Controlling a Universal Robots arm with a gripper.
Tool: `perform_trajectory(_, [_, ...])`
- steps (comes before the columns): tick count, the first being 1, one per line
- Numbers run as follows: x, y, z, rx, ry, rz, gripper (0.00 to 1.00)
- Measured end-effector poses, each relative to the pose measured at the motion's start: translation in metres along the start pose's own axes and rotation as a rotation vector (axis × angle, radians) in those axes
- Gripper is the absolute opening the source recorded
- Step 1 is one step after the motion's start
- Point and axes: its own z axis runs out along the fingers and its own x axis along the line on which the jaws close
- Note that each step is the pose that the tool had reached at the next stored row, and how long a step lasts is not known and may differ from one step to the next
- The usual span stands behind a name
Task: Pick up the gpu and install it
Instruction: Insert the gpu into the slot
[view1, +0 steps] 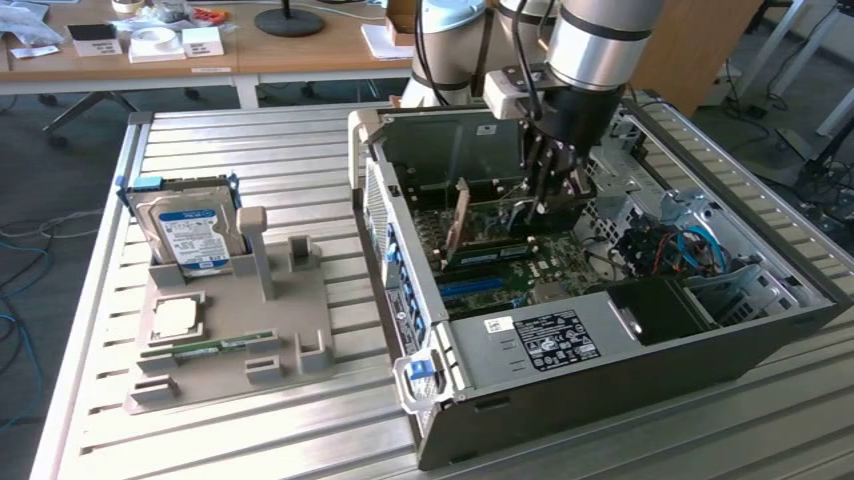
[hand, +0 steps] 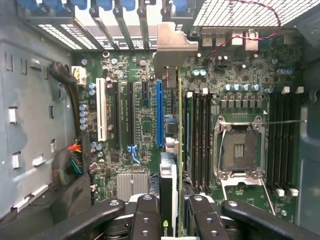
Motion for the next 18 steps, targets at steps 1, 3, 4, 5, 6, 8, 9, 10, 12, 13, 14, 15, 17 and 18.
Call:
perform_trajectory(1, [0.000,0.0003,0.0009,0.0000,0.0002,0.003,0.27])
perform_trajectory(3, [0.000,0.0008,0.0027,0.0002,0.0010,0.009,0.27])
perform_trajectory(4, [0.001,0.0009,0.0036,0.0003,0.0020,0.012,0.27])
perform_trajectory(5, [0.001,0.0010,0.0042,0.0005,0.0037,0.014,0.27])
perform_trajectory(6, [0.002,0.0011,0.0044,0.0005,0.0062,0.015,0.27])
perform_trajectory(8, [0.002,0.0012,0.0050,0.0005,0.0072,0.015,0.27])
perform_trajectory(9, [0.003,0.0012,0.0052,0.0005,0.0072,0.015,0.27])
perform_trajectory(10, [0.003,0.0011,0.0054,0.0006,0.0071,0.015,0.27])
perform_trajectory(12, [0.005,0.0010,0.0057,0.0005,0.0072,0.015,0.27])
perform_trajectory(13, [0.005,0.0011,0.0061,0.0006,0.0072,0.015,0.27])
perform_trajectory(14, [0.006,0.0012,0.0068,0.0007,0.0069,0.015,0.27])
perform_trajectory(15, [0.006,0.0012,0.0075,0.0006,0.0069,0.015,0.27])
perform_trajectory(17, [0.006,0.0018,0.0095,0.0006,0.0069,0.015,0.27])
perform_trajectory(18, [0.006,0.0028,0.0109,0.0005,0.0059,0.015,0.27])
